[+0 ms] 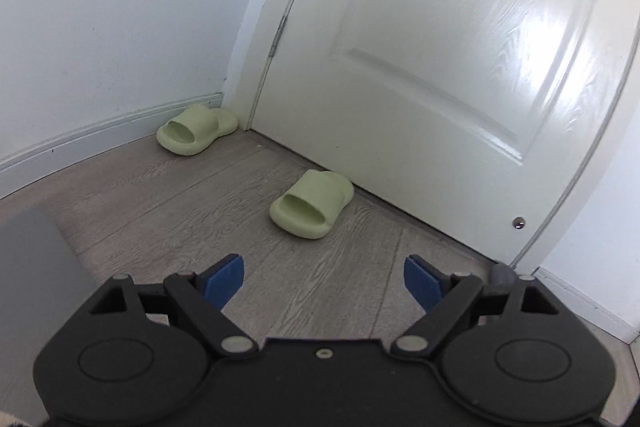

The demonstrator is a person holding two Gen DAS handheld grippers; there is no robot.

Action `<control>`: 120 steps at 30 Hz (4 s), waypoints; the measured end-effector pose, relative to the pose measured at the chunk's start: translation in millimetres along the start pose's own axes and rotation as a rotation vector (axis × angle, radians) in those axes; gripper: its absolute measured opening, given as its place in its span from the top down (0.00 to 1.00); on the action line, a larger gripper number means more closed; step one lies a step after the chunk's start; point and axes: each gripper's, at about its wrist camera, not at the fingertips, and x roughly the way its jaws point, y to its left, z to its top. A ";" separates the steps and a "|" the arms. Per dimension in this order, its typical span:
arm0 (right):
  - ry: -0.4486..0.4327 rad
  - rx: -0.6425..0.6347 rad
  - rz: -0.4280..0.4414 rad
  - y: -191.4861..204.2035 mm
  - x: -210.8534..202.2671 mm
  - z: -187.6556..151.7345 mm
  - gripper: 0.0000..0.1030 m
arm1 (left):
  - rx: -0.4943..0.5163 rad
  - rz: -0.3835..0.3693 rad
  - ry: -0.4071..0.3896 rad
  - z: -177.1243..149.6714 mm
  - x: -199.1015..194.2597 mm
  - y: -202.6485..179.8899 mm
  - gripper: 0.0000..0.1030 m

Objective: Organize scattered shoes
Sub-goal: 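Open the right gripper to release the black sneaker and withdraw, then grasp a pale green slide with the left gripper, then carry the green slide with the left gripper beside the other green slide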

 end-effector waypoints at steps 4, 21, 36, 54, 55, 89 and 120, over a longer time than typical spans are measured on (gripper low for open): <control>-0.046 -0.050 0.046 -9.2 15.1 25.1 0.03 | 0.015 0.152 0.027 21.0 83.3 8.6 0.17; 0.103 0.133 0.033 57.3 122.9 205.3 0.03 | 0.360 0.018 0.554 147.6 460.6 -57.5 0.60; 0.005 0.079 -0.279 124.8 66.6 336.4 0.03 | -0.778 0.336 1.048 36.0 299.0 71.1 0.74; 0.150 0.070 -0.059 128.6 148.1 223.4 0.03 | -0.064 0.174 0.599 223.7 337.4 125.6 0.27; 0.155 0.076 -0.051 126.6 153.2 221.8 0.03 | -0.070 0.190 0.585 236.7 352.7 133.2 0.27; 0.259 0.214 0.008 132.5 209.2 186.7 0.03 | 0.025 0.329 0.537 166.6 341.8 66.9 0.63; 0.145 -0.071 0.141 130.5 168.6 53.8 0.03 | -0.105 -0.052 0.522 73.4 133.2 98.1 0.29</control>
